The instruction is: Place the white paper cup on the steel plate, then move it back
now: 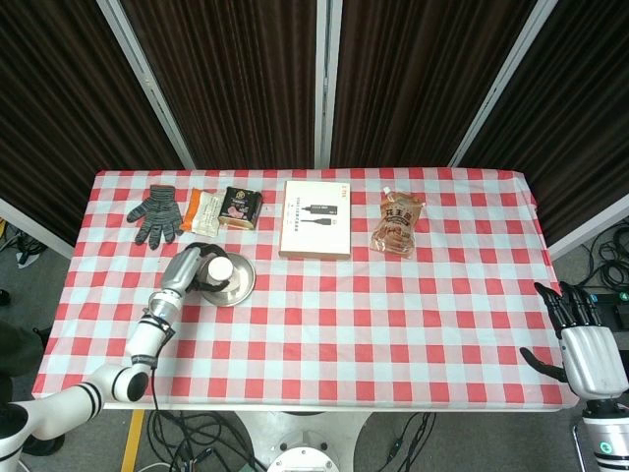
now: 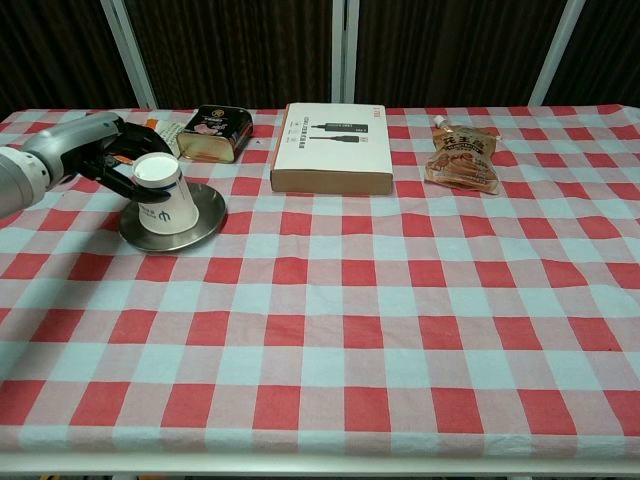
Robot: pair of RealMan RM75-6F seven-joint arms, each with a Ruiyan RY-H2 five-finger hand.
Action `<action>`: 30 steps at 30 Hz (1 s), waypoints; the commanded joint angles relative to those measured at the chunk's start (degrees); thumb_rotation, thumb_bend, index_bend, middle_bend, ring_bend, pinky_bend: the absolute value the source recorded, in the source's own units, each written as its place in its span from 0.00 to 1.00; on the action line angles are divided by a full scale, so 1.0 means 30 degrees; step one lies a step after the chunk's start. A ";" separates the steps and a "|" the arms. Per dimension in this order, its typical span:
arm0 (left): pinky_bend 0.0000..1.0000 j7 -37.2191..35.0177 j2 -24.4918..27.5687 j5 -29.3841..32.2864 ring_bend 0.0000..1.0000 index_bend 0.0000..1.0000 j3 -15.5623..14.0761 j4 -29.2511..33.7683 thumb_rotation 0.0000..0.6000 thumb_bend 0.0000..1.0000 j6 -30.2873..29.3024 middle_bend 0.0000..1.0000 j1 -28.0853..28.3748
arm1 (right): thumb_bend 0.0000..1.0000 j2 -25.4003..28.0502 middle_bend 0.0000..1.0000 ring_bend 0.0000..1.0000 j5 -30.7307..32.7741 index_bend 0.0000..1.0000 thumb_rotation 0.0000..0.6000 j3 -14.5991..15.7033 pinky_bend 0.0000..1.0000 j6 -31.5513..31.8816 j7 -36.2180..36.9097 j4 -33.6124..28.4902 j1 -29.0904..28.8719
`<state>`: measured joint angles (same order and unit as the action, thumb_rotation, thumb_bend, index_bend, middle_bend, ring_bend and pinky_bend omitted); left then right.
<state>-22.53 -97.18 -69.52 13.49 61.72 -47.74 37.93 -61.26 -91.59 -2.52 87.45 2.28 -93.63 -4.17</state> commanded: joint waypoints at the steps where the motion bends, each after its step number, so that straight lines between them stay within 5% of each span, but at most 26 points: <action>1: 0.12 -0.0085 -0.0074 -0.0696 0.21 0.50 -0.0222 0.0749 1.00 0.27 -0.0178 0.35 0.0225 | 0.07 0.0015 0.15 0.00 -0.0011 0.00 1.00 0.0042 0.07 0.0059 -0.0004 0.0006 0.0056; 15: 0.12 -0.0022 -0.0079 0.0813 0.21 0.50 0.0331 -0.0556 1.00 0.28 0.0160 0.35 -0.0080 | 0.07 -0.0056 0.15 0.00 -0.0041 0.00 1.00 0.0123 0.07 0.0258 0.0337 0.0229 0.0213; 23: 0.12 -0.0615 -0.0137 -0.0852 0.21 0.50 -0.0259 0.0830 1.00 0.28 -0.0293 0.35 0.0068 | 0.07 -0.0038 0.15 0.00 -0.0097 0.00 1.00 0.0180 0.07 0.0473 0.0308 0.0229 0.0360; 30: 0.12 -0.0431 -0.0529 -0.0239 0.21 0.50 -0.0170 -0.0332 1.00 0.28 -0.0128 0.35 -0.0005 | 0.08 -0.0040 0.15 0.00 -0.0090 0.00 1.00 0.0069 0.07 0.0507 0.0255 0.0146 0.0304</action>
<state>-23.70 -98.52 -70.87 12.81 61.51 -48.24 38.15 -61.36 -91.84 -2.30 88.96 3.03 -93.21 -3.24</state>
